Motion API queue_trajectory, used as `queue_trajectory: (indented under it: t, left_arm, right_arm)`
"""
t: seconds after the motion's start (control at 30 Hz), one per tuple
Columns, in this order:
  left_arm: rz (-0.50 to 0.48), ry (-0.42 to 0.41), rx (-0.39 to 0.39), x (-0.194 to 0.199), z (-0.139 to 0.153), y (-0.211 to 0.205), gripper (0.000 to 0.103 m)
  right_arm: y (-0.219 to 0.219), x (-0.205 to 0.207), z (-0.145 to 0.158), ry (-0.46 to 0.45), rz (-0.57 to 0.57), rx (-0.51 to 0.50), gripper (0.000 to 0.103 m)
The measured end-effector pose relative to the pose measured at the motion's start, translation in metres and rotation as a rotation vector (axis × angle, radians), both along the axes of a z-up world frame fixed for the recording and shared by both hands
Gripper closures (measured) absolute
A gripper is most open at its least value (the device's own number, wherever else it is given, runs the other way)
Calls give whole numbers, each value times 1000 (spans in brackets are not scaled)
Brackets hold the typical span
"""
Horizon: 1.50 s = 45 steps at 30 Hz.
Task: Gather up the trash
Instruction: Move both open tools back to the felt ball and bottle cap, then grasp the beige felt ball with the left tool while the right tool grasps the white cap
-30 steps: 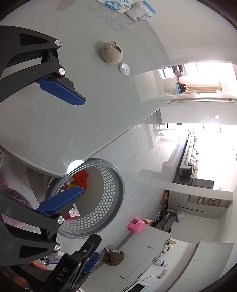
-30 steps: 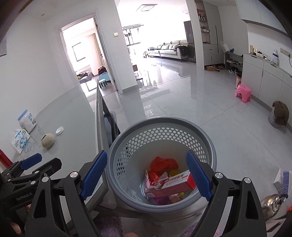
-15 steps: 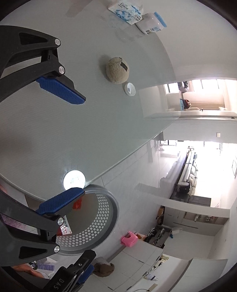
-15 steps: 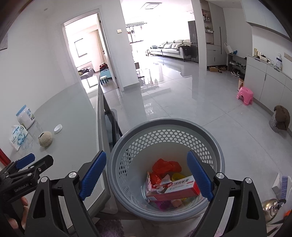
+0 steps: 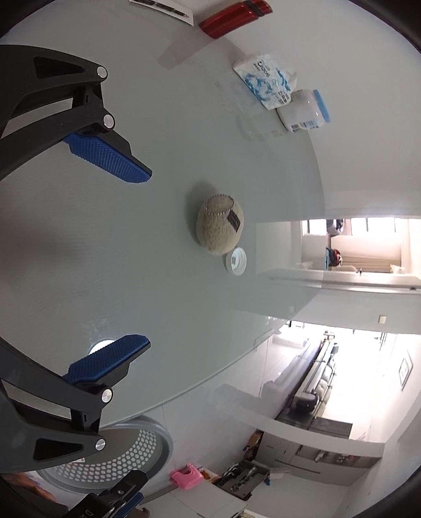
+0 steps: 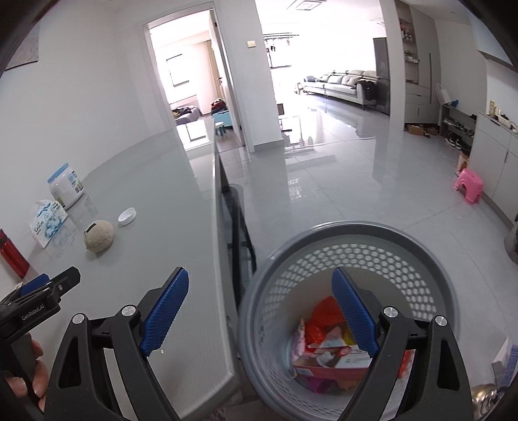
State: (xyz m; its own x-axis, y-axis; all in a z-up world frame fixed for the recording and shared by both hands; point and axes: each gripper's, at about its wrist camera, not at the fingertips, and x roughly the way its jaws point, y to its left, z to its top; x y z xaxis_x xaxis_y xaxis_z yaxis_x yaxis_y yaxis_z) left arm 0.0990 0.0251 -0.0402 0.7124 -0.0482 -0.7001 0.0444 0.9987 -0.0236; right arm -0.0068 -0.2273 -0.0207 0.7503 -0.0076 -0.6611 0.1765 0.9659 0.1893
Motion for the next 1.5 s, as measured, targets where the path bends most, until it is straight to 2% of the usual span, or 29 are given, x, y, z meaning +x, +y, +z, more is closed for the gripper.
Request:
queue_trajectory:
  t: [0.2, 0.43, 0.73, 1.0, 1.1, 1.17, 1.4, 1.5]
  left_arm:
    - [93, -4, 14, 16, -3, 19, 10]
    - [149, 16, 28, 51, -12, 27, 10]
    - [181, 78, 10, 106, -37, 30, 10]
    - [168, 110, -6, 136, -47, 37, 10]
    - [150, 115, -28, 144, -47, 39, 17]
    - [129, 120, -29, 147, -48, 40, 34]
    - [87, 107, -41, 149, -44, 47, 39]
    - [80, 74, -14, 146, -38, 54, 39]
  right_arm:
    - [15, 24, -4, 11, 60, 14, 17]
    - [24, 49, -4, 21, 112, 30, 17]
    - [29, 77, -12, 55, 133, 66, 17]
    - [46, 93, -17, 81, 166, 57, 17]
    - [55, 98, -19, 89, 182, 49, 17]
    - [60, 101, -20, 94, 190, 43, 17]
    - [78, 119, -19, 103, 217, 45, 17]
    - [92, 132, -20, 109, 235, 45, 17]
